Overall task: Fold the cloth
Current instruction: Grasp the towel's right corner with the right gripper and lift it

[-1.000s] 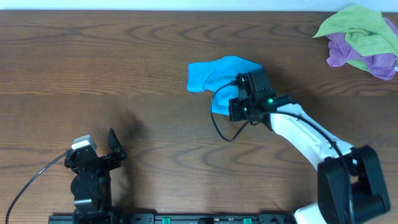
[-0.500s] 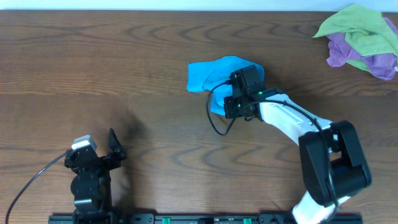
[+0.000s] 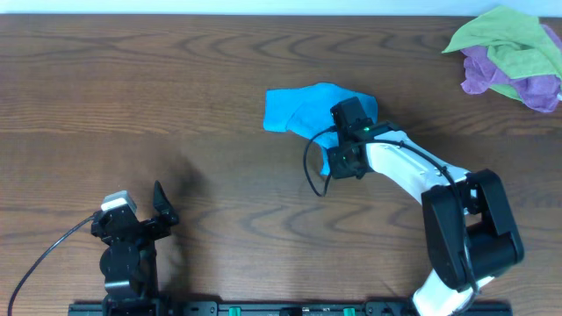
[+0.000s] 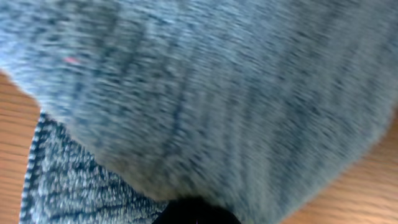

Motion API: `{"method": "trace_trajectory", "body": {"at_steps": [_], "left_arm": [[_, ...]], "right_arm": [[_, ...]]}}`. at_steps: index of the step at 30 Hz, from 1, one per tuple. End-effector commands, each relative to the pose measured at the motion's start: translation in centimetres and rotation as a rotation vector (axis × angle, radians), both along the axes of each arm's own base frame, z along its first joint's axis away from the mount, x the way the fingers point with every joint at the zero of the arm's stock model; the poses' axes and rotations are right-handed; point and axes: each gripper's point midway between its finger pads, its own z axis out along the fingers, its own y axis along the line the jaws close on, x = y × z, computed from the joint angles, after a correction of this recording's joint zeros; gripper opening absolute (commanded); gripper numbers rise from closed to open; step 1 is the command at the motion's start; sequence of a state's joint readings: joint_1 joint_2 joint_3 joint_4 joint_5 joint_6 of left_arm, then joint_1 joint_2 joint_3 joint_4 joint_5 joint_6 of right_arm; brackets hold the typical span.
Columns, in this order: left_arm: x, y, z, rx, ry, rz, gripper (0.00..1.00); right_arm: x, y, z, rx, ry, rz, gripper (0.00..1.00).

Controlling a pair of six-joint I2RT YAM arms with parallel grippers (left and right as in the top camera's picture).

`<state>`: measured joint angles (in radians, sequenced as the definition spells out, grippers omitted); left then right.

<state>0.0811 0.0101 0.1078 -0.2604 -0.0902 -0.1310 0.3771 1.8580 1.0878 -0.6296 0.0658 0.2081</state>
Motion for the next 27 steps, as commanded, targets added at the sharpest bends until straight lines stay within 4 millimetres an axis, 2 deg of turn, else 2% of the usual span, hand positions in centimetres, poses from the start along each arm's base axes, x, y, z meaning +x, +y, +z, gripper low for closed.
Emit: {"method": "trace_trajectory", "body": {"at_steps": [1,5,12,15,18,19,20,21,22,24,27], "left_arm": [[-0.1,0.2,-1.3,0.001,0.030,0.011,0.95],[-0.1,0.2,-1.3,0.001,0.030,0.011,0.95],[-0.1,0.2,-1.3,0.001,0.030,0.011,0.95],[-0.1,0.2,-1.3,0.001,0.030,0.011,0.95],[-0.1,0.2,-1.3,0.001,0.030,0.011,0.95],[-0.1,0.2,-1.3,0.001,0.030,0.011,0.95],[-0.1,0.2,-1.3,0.001,0.030,0.011,0.95],[-0.1,0.2,-1.3,0.001,0.030,0.011,0.95],[-0.1,0.2,-1.3,0.001,0.030,0.011,0.95],[-0.1,0.2,-1.3,0.001,0.030,0.011,0.95],[-0.1,0.2,-1.3,0.001,0.030,0.011,0.95]], "right_arm": [[0.1,-2.9,0.0,-0.172,-0.022,-0.018,0.01],[0.6,-5.7,1.2,-0.334,-0.056,-0.044,0.01],[1.9,-8.6,4.2,-0.521,-0.116,-0.087,0.01],[2.7,-8.1,5.7,-0.503,-0.118,-0.097,0.01],[2.9,-6.2,6.4,-0.400,-0.085,-0.078,0.03],[2.9,-5.3,6.7,-0.345,-0.066,-0.070,0.06],[2.9,-4.6,7.0,-0.310,-0.054,-0.065,0.20],[2.9,-4.2,7.3,-0.289,-0.046,-0.061,0.40],[2.9,-3.8,7.6,-0.268,-0.040,-0.057,0.51],[2.8,-3.1,8.4,-0.241,-0.030,-0.049,0.63],[2.3,-1.7,9.6,-0.182,0.001,-0.029,0.63]]}}
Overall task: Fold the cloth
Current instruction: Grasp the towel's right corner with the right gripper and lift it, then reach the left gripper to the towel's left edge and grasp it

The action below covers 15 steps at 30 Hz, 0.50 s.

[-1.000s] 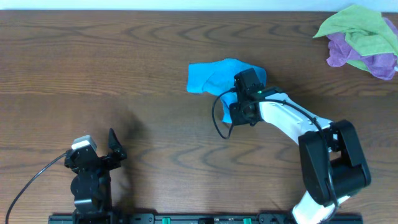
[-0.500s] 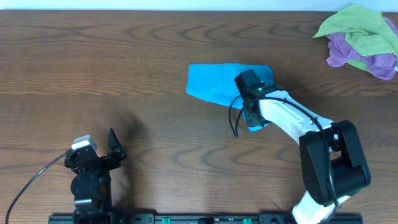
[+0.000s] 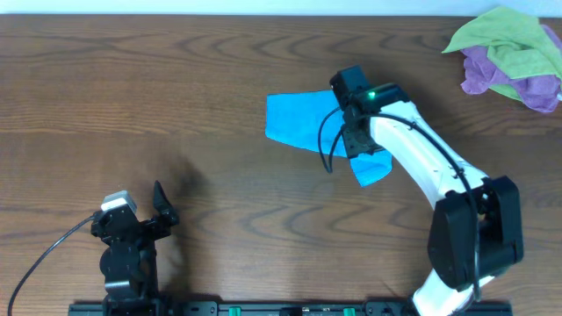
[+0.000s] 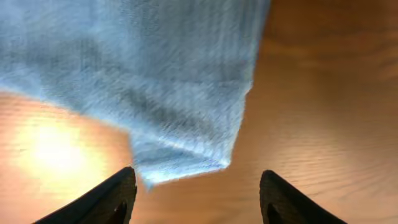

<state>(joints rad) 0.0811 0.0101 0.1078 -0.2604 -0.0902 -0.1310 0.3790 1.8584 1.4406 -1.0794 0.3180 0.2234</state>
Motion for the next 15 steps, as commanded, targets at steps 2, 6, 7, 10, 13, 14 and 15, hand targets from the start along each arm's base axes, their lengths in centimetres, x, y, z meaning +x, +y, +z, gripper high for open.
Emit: {"method": "trace_trajectory", "body": {"at_steps": [2,6,7,10,13,14,15], "left_arm": [[-0.1,0.2,-1.3,0.001,0.030,0.011,0.95],[-0.1,0.2,-1.3,0.001,0.030,0.011,0.95],[-0.1,0.2,-1.3,0.001,0.030,0.011,0.95],[-0.1,0.2,-1.3,0.001,0.030,0.011,0.95],[-0.1,0.2,-1.3,0.001,0.030,0.011,0.95],[-0.1,0.2,-1.3,0.001,0.030,0.011,0.95],[-0.1,0.2,-1.3,0.001,0.030,0.011,0.95]], "right_arm": [[-0.2,3.2,2.0,0.138,0.009,0.032,0.52],[0.3,5.1,6.2,0.203,-0.097,0.075,0.58],[0.4,5.4,7.5,0.219,-0.130,0.086,0.59],[-0.1,6.1,11.3,0.261,-0.225,0.122,0.72],[-1.3,6.5,14.3,0.296,-0.297,0.151,0.89],[-1.7,6.7,15.3,0.306,-0.318,0.170,0.92],[-2.2,6.7,16.1,0.314,-0.337,0.182,0.97]]}}
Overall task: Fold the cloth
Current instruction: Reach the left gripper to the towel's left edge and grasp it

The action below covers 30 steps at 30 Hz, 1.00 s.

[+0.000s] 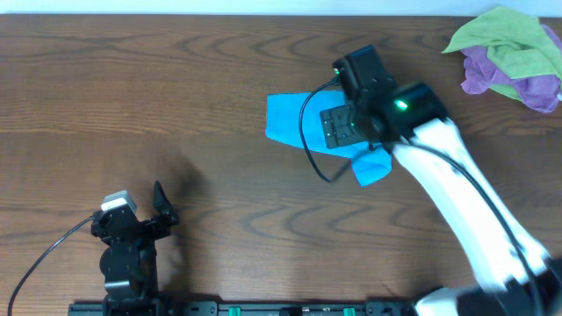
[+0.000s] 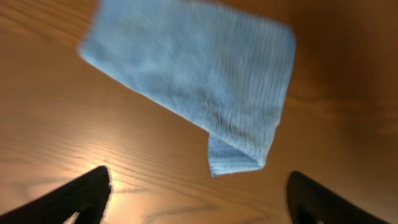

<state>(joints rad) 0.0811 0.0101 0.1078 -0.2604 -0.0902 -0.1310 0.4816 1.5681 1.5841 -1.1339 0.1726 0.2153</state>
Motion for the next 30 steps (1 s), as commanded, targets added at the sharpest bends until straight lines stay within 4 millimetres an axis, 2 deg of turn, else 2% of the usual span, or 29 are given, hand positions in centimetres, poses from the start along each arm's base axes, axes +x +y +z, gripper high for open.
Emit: {"method": "trace_trajectory", "body": {"at_steps": [1,4,7,11,15,22,26,30], "left_arm": [[-0.1,0.2,-1.3,0.001,0.030,0.011,0.95],[-0.1,0.2,-1.3,0.001,0.030,0.011,0.95],[0.0,0.5,-0.7,0.006,0.008,0.029,0.95],[0.3,-2.1,-1.4,-0.050,0.027,-0.115,0.95],[0.5,-5.8,-0.5,-0.153,-0.015,-0.309,0.95],[-1.0,-11.4,0.0,-0.337,0.004,-0.612,0.95],[-1.2,-11.8,0.1,-0.343,0.004,-0.639,0.95],[-1.4,-12.0,0.2,-0.420,0.015,-0.636,0.95]], "right_arm": [[-1.2,0.6,3.0,0.037,-0.072,0.040,0.99],[-2.3,0.5,4.3,0.051,-0.095,0.052,0.99],[-3.7,-0.3,4.5,0.036,-0.068,0.053,0.99],[-5.1,-1.1,4.0,0.008,-0.017,0.054,0.99],[-5.2,-1.1,3.9,0.006,-0.012,0.055,0.99],[-5.2,-1.1,3.9,0.007,-0.014,0.056,0.99],[-5.1,-1.0,4.0,0.007,-0.017,0.058,0.99],[-5.2,-1.0,4.0,0.007,-0.016,0.059,0.99]]}}
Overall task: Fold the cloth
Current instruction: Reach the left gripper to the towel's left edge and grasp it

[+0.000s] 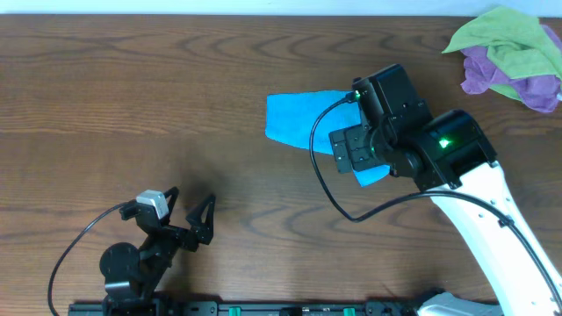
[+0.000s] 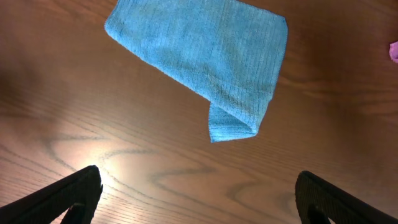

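The blue cloth (image 1: 297, 117) lies folded on the wooden table, its right part hidden under my right arm in the overhead view. A small doubled corner (image 1: 374, 173) sticks out toward the front. The right wrist view shows the whole cloth (image 2: 205, 56) flat, with that corner (image 2: 234, 127) nearest the fingers. My right gripper (image 2: 202, 202) hangs high above the table, front of the cloth, open wide with nothing between its fingers (image 2: 69, 198). My left gripper (image 1: 190, 208) sits at the front left, far from the cloth, fingers spread and empty.
A pile of green and purple cloths (image 1: 511, 54) lies at the table's back right corner. A black cable (image 1: 320, 171) loops from the right arm over the table beside the cloth. The base rail (image 1: 263, 309) runs along the front edge.
My right gripper stands higher above the table and the cloth looks smaller in its view. The left arm has changed pose; its gripper now points right with both fingers showing.
At first my right gripper was low on the bunched cloth, which filled its view. Then it stood open over the cloth, which lay flatter with a corner sticking out to the front right. After that it was higher each time, the cloth unmoved.
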Motion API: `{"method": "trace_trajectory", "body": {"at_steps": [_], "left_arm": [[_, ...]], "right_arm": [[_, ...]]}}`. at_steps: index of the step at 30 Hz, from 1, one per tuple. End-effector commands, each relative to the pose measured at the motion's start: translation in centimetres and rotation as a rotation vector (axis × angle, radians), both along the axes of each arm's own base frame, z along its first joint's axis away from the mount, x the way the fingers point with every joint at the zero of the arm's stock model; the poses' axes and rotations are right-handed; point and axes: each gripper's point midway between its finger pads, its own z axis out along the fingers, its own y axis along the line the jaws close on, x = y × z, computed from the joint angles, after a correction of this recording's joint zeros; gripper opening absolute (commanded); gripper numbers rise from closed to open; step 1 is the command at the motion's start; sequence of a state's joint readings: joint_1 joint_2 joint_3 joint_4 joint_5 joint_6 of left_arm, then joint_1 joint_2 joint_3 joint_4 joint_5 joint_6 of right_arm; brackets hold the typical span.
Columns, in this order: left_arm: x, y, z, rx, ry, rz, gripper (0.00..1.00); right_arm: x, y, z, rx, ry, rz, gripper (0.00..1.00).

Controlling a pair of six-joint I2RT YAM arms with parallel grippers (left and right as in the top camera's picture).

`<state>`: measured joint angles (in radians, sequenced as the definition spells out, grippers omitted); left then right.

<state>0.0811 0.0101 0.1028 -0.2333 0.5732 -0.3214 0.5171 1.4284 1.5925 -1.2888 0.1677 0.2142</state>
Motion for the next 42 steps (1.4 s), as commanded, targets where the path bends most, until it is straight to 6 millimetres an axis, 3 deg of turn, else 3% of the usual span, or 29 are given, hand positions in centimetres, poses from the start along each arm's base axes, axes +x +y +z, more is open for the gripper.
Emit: {"method": "trace_trajectory", "body": {"at_steps": [1,7,11,13,17,26,28,29,34,42], "left_arm": [[-0.4,-0.9,-0.6,-0.091,0.051,-0.040,0.95],[0.1,-0.1,-1.2,-0.092,0.069,0.014,0.95],[0.6,0.2,-2.4,-0.114,0.125,0.038,0.95],[0.9,-0.4,-3.0,-0.127,0.155,0.014,0.95],[2.0,-2.4,-2.3,-0.135,0.135,-0.071,0.97],[6.6,-5.4,-2.5,-0.096,0.261,-0.159,1.00],[8.3,-7.1,-2.1,-0.083,0.295,-0.233,1.00],[8.9,-7.8,-1.9,-0.083,0.305,-0.259,0.95],[11.7,-11.2,-0.4,-0.056,0.314,-0.375,0.96],[14.9,-13.9,0.3,0.039,0.380,-0.440,0.92]], "right_arm": [[-0.2,0.2,0.8,0.007,-0.025,0.020,0.99],[0.2,0.4,0.7,-0.002,-0.042,0.052,0.99],[1.4,1.1,-0.5,0.006,-0.071,0.065,0.99],[2.0,1.4,-1.1,0.016,-0.090,0.064,0.99],[2.7,1.9,-1.7,0.025,-0.113,0.080,0.99],[2.9,1.3,-1.9,0.017,-0.105,0.074,0.99],[3.0,0.8,-2.2,0.011,-0.099,0.064,0.99],[3.0,0.6,-2.5,0.008,-0.092,0.058,0.99],[3.3,-2.0,-4.4,-0.015,-0.048,-0.012,0.99],[5.0,-5.6,-5.9,0.080,-0.031,-0.103,0.94]]}}
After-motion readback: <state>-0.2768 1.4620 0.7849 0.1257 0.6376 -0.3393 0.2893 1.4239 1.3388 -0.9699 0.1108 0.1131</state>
